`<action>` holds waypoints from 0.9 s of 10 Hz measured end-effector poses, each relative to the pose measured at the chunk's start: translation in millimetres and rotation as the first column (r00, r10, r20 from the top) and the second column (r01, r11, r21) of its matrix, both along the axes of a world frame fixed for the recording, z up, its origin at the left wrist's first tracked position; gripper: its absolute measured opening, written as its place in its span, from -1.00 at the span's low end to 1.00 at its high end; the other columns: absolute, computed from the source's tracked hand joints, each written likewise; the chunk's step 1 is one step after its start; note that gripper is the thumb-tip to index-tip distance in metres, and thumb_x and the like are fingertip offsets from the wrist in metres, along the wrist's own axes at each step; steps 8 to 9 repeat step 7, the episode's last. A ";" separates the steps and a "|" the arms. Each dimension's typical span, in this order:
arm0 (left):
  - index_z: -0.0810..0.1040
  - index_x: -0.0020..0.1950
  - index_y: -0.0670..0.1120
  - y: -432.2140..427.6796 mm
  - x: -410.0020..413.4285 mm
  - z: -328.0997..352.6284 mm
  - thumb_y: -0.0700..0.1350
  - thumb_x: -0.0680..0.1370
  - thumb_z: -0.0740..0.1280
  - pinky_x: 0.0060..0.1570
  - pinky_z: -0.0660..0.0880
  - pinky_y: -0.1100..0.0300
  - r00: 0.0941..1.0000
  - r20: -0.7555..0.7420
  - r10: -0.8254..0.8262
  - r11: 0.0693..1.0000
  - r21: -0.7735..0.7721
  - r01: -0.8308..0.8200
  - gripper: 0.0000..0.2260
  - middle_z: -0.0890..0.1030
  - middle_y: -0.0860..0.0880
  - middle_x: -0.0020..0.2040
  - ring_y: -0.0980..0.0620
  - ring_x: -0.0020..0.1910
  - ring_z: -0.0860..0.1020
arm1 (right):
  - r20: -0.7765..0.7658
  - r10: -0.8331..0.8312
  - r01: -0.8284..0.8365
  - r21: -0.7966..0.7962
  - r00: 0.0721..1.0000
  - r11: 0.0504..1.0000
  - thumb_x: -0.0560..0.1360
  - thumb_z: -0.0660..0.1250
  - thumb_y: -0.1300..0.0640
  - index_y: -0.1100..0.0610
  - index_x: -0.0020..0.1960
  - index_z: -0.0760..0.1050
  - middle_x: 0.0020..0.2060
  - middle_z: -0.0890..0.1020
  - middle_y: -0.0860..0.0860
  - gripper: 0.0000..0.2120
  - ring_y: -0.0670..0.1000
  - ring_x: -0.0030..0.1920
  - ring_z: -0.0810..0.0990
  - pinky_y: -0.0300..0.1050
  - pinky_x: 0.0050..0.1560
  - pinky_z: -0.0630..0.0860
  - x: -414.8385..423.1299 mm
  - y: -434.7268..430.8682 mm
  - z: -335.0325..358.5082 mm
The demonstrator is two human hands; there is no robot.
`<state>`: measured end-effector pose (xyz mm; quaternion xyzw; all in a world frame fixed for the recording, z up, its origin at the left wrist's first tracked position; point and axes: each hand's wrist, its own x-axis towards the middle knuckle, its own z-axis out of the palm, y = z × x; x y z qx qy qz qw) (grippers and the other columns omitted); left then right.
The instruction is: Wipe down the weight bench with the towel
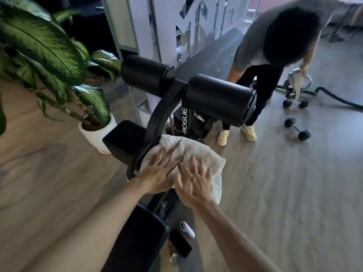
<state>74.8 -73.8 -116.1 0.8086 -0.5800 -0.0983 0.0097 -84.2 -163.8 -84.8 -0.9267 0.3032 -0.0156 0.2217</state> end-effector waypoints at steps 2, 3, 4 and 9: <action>-0.11 0.66 0.09 -11.6 4.7 5.3 0.19 0.61 -0.21 0.59 -0.09 -0.20 0.984 -0.168 0.065 0.985 -0.150 -0.090 -0.39 -0.11 0.04 0.69 -0.02 0.64 -0.24 | -0.022 -0.056 0.053 -0.102 0.998 0.993 0.68 -0.13 -0.13 0.09 0.65 -0.27 0.65 -0.23 0.16 -0.36 0.24 0.60 -0.37 0.30 0.58 -0.29 16.0 -7.3 -6.5; -0.13 0.66 -0.04 -8.8 -7.7 -21.3 0.13 0.65 -0.29 0.55 -0.05 -0.32 0.990 0.104 0.092 0.992 -0.099 -0.081 -0.42 -0.12 -0.08 0.68 -0.21 0.63 -0.23 | -0.115 -0.069 0.051 -0.152 0.991 0.987 0.68 -0.17 -0.10 0.15 0.63 -0.33 0.63 -0.28 0.19 -0.35 0.24 0.59 -0.39 0.28 0.59 -0.25 21.9 -5.5 -11.8; -0.16 0.66 -0.07 -8.8 -11.9 -18.2 0.12 0.64 -0.42 0.55 -0.09 -0.35 0.984 0.154 0.090 0.996 -0.033 -0.086 -0.40 -0.17 -0.12 0.67 -0.28 0.62 -0.24 | -0.127 -0.081 0.059 -0.169 0.989 0.984 0.67 -0.18 -0.09 0.16 0.63 -0.33 0.63 -0.28 0.20 -0.35 0.26 0.60 -0.37 0.29 0.59 -0.24 24.9 -6.9 -13.5; 0.67 -0.15 -0.10 -21.6 -11.8 101.7 0.25 0.64 0.11 0.02 0.53 0.03 0.588 -0.787 0.185 0.815 -0.211 -0.539 -0.47 0.72 -0.08 -0.03 -0.02 -0.01 0.65 | 0.358 -0.212 -0.029 0.563 0.909 0.826 0.57 0.13 -0.37 0.26 -0.11 0.60 -0.17 0.68 0.20 -0.32 0.14 -0.16 0.69 0.11 -0.11 0.62 6.8 -44.7 64.0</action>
